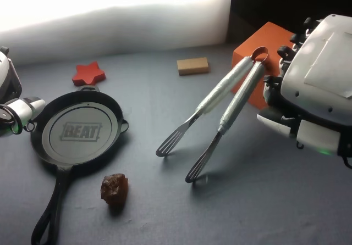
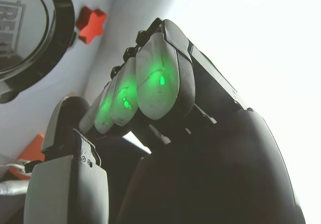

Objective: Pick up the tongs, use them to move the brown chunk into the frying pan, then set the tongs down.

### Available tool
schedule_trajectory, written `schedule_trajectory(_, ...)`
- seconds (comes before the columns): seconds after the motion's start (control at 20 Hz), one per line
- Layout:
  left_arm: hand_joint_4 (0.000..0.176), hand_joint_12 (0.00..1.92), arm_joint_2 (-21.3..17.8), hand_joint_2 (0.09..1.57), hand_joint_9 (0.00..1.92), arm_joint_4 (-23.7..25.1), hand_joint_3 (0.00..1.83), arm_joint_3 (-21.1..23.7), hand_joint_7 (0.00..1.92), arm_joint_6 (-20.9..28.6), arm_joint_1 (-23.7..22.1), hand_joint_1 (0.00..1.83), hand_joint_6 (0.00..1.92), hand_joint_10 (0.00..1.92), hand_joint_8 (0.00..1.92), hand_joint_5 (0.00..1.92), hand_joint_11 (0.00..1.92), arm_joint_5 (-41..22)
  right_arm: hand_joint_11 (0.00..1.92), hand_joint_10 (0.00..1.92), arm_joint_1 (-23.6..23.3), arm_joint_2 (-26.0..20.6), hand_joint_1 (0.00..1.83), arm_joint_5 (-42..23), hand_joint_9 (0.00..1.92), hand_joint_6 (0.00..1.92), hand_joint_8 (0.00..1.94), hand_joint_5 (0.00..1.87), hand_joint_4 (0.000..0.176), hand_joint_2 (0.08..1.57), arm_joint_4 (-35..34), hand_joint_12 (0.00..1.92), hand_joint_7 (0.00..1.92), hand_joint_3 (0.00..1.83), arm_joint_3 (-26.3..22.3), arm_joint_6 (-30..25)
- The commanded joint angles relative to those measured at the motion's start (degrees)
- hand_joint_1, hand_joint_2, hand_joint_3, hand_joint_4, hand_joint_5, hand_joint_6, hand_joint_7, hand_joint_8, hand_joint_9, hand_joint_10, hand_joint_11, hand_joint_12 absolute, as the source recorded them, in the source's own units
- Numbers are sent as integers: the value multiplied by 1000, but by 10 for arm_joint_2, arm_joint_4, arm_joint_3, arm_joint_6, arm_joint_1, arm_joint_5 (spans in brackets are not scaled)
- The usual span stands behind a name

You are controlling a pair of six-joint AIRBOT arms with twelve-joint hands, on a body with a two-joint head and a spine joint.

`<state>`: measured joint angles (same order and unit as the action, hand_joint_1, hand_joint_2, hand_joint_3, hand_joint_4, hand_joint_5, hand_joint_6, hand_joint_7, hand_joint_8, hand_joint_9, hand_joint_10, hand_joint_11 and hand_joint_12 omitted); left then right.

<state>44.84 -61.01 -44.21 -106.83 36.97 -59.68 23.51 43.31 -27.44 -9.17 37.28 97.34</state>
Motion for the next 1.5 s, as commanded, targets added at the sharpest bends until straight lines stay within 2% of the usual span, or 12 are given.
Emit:
schedule_trajectory(0.0, 7, 860, -4, 1114, 194, 33, 139, 0, 238, -3, -4, 38, 110, 157, 59, 143, 0, -55, 0, 436, -5, -2, 390, -71, 20, 367, 147, 65, 0, 1016, 9, 919, 139, 311, 0, 5)
schedule_trajectory(0.15, 7, 860, -4, 1114, 194, 33, 139, 2, 238, -5, -7, 38, 110, 157, 59, 143, 0, -56, 0, 436, -4, -1, 390, -72, 20, 367, 147, 65, 0, 1016, 9, 919, 139, 311, 0, 9)
schedule_trajectory(0.2, 0, 810, -4, 1198, 206, 33, 19, 2, 226, -7, -7, 20, 15, 26, 1, 162, 0, -56, 0, 373, -3, -1, 407, -72, 22, 243, 18, 72, 0, 1107, 9, 844, 160, 104, 0, 10)
schedule_trajectory(0.3, 0, 730, -4, 1198, 178, 33, 4, 3, 191, -7, -9, 9, 1, 3, 0, 127, 0, -56, 0, 353, -2, -1, 422, -72, 24, 196, 7, 74, 0, 1095, 9, 839, 162, 53, 0, 11)
schedule_trajectory(0.45, 0, 542, -4, 1194, 109, 33, 0, 6, 123, -9, -11, 0, 1, 2, 2, 58, 0, -56, 0, 281, -3, -1, 452, -72, 5, 118, 0, 51, 0, 1076, 9, 656, 121, 12, 0, 12)
schedule_trajectory(0.55, 0, 477, -3, 1180, 89, 33, 0, 6, 107, -10, -13, 0, 1, 0, 0, 37, 0, -56, 0, 117, -9, 1, 434, -66, 0, 38, 2, 4, 0, 1070, 9, 338, 44, 5, 1, 18)
schedule_trajectory(0.6, 0, 385, -3, 1170, 59, 33, 0, 6, 80, -11, -13, 0, 1, 2, 2, 16, 0, -56, 0, 80, -23, 4, 457, -42, 0, 7, 0, 0, 0, 1043, 9, 261, 31, 0, 7, 18)
schedule_trajectory(0.75, 0, 260, -3, 1103, 28, 33, 0, 6, 39, -11, -12, 116, 0, 0, 0, 0, 0, -56, 0, 3, -76, 27, 866, 50, 0, 0, 0, 0, 0, 883, 9, 5, 0, 0, 44, -17)
schedule_trajectory(0.85, 0, 193, -3, 1023, 14, 33, 0, 7, 35, -11, -11, 399, 0, 1, 1, 0, 0, -56, 0, 0, -106, 49, 1071, 110, 0, 0, 0, 0, 0, 842, 9, 0, 0, 0, 70, -14)
schedule_trajectory(1.0, 0, 164, -3, 981, 5, 33, 0, 13, 26, -8, -7, 488, 0, 3, 1, 0, 0, -56, 0, 0, -148, 78, 1055, 199, 0, 0, 0, 0, 0, 860, 9, 0, 0, 0, 101, 13)
schedule_trajectory(1.15, 0, 226, -3, 983, 15, 32, 0, 15, 30, -3, 1, 415, 0, 5, 3, 0, 0, -56, 0, 0, -193, 116, 1056, 289, 0, 0, 0, 0, 0, 873, 9, 0, 0, 0, 142, -19)
schedule_trajectory(1.45, 0, 228, -1, 991, 10, 32, 2, 13, 23, 4, 14, 532, 0, 3, 5, 0, 0, -56, 0, 0, -227, 197, 1123, 394, 0, 0, 0, 0, 0, 861, 9, 0, 0, 0, 226, -54)
